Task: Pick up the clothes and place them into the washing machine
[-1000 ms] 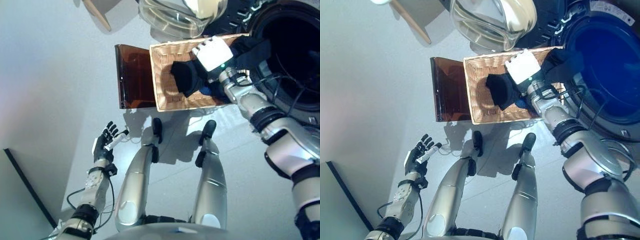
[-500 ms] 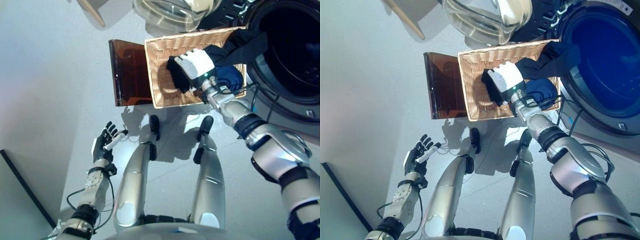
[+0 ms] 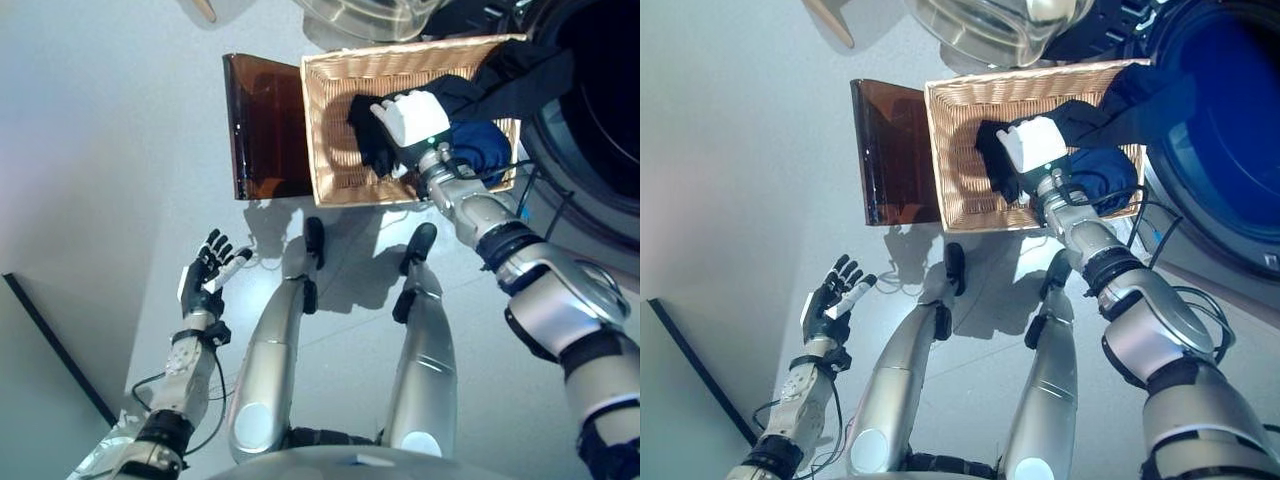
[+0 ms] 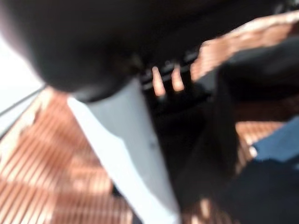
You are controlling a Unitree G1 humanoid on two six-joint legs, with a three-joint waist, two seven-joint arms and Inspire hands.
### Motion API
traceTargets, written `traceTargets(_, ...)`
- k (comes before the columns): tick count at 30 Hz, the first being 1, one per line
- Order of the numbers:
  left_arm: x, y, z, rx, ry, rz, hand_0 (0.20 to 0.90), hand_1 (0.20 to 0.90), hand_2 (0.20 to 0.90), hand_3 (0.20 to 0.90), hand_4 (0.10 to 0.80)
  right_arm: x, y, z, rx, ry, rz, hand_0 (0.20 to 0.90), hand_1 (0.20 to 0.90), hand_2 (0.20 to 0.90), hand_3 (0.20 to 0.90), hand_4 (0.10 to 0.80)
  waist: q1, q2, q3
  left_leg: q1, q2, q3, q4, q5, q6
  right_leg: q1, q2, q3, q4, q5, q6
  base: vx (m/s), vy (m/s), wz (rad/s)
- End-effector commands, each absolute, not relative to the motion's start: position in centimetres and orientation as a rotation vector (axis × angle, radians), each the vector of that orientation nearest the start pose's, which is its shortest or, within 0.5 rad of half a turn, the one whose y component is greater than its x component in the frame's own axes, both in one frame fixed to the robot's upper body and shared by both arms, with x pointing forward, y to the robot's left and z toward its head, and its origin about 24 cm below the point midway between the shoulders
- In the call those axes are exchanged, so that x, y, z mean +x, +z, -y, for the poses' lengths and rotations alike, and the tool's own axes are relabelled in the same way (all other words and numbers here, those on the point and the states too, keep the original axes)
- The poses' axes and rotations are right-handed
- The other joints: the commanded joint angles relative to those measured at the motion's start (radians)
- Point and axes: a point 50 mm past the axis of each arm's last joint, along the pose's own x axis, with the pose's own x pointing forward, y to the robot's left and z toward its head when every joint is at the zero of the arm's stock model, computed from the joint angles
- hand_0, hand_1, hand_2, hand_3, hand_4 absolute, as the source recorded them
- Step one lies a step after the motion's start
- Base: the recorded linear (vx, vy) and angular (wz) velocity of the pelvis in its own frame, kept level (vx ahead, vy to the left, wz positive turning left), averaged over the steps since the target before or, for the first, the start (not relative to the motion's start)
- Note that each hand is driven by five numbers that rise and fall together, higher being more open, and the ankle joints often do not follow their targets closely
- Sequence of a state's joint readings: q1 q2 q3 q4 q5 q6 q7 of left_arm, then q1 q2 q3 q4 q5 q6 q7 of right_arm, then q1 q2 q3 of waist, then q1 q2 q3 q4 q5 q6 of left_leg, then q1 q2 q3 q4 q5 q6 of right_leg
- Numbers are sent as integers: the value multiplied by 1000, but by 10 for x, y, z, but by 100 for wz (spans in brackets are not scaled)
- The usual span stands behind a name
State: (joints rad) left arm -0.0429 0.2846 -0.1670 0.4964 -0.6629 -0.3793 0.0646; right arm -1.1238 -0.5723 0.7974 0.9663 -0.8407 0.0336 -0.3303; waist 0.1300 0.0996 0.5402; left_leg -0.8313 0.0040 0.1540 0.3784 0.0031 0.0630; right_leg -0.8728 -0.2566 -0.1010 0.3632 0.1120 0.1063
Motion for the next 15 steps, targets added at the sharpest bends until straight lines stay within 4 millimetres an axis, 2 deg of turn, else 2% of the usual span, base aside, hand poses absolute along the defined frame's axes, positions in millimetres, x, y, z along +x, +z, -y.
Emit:
traceTargets(1, 217, -11, -237, -286, 245, -24, 900, 900, 900, 900, 800, 414, 253, 181, -1875, -290, 520, 900, 900, 900, 900, 800, 32, 69, -20, -51, -11, -21, -137, 113, -98, -62, 26, -16, 185, -125, 1, -21, 11, 7)
traceTargets(10, 219, 1, -239, -292, 230, 27, 900, 900, 900, 900, 800, 416, 271, 183, -1841, -347, 505, 900, 900, 900, 900, 800, 47, 74, -20, -118, -13, -31, -102, 109, -94, -122, 18, -16, 226, -135, 2, -12, 17, 4)
traceTargets(15, 218, 2, -242, -289, 238, 28, 900, 900, 900, 900, 800, 417, 278, 181, -1837, -358, 512, 900, 900, 900, 900, 800, 53, 75, -20, -138, -14, -31, -92, 109, -93, -145, 13, -15, 247, -137, 2, -4, 16, 4)
